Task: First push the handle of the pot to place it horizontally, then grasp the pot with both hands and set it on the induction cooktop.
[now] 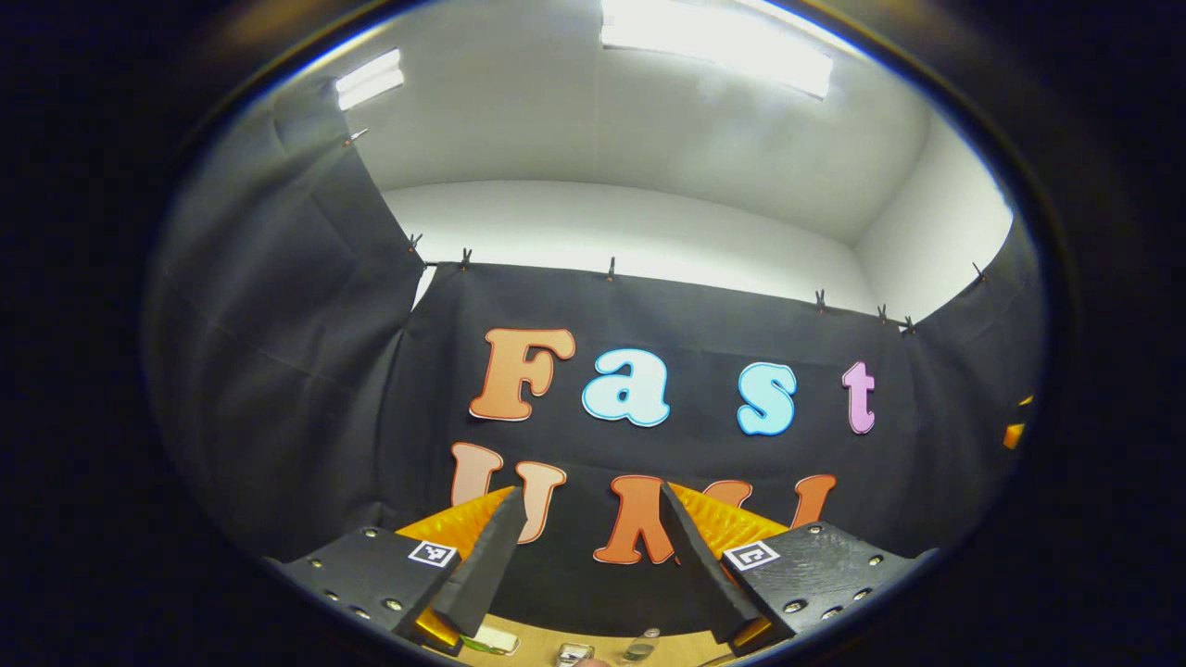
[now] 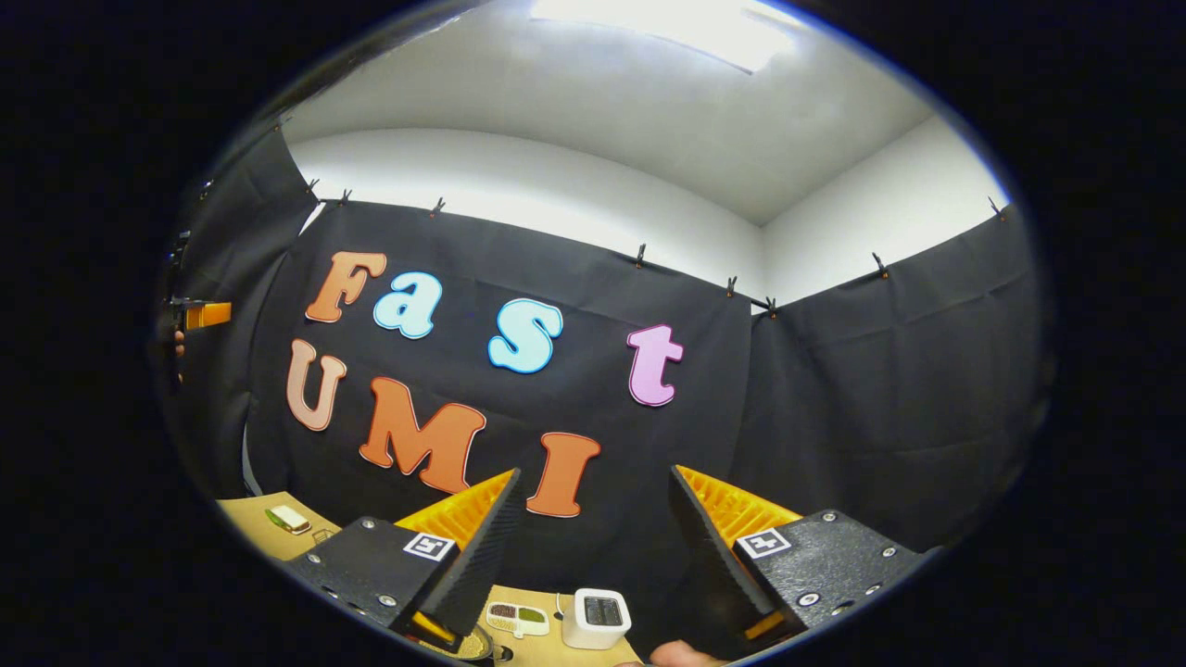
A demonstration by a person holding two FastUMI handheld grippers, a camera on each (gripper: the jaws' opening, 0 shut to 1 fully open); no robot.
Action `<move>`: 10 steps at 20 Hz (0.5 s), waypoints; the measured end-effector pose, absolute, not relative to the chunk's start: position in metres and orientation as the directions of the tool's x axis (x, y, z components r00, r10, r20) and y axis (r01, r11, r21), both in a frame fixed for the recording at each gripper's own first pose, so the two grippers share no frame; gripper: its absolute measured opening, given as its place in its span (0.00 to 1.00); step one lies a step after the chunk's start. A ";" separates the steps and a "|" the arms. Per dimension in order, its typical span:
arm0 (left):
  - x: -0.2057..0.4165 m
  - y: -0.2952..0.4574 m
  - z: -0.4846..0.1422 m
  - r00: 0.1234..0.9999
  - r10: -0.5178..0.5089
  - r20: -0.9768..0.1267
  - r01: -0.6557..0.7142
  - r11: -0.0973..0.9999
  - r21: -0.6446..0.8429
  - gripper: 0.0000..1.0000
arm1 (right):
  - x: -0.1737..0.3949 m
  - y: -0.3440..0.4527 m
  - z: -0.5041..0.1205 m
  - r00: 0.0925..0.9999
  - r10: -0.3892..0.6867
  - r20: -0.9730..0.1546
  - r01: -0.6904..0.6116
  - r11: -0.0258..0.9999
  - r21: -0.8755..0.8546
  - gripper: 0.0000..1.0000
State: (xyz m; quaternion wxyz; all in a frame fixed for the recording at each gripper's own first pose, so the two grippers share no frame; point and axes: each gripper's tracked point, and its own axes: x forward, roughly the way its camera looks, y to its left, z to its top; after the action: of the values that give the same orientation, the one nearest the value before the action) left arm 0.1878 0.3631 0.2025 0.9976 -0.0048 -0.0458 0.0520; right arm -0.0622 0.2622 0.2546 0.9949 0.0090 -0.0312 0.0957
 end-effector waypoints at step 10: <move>0.179 0.350 0.202 0.997 0.063 0.054 -0.062 0.998 -0.008 0.88 | -0.060 0.261 0.271 0.977 0.191 0.095 -0.195 0.980 0.043 0.97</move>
State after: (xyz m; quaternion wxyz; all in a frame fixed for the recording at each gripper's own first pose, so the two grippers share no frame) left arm 0.1788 0.3499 0.2023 0.9991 -0.0034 -0.0269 0.0312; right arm -0.0598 0.2606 0.2707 0.9939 0.0261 -0.0452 0.0970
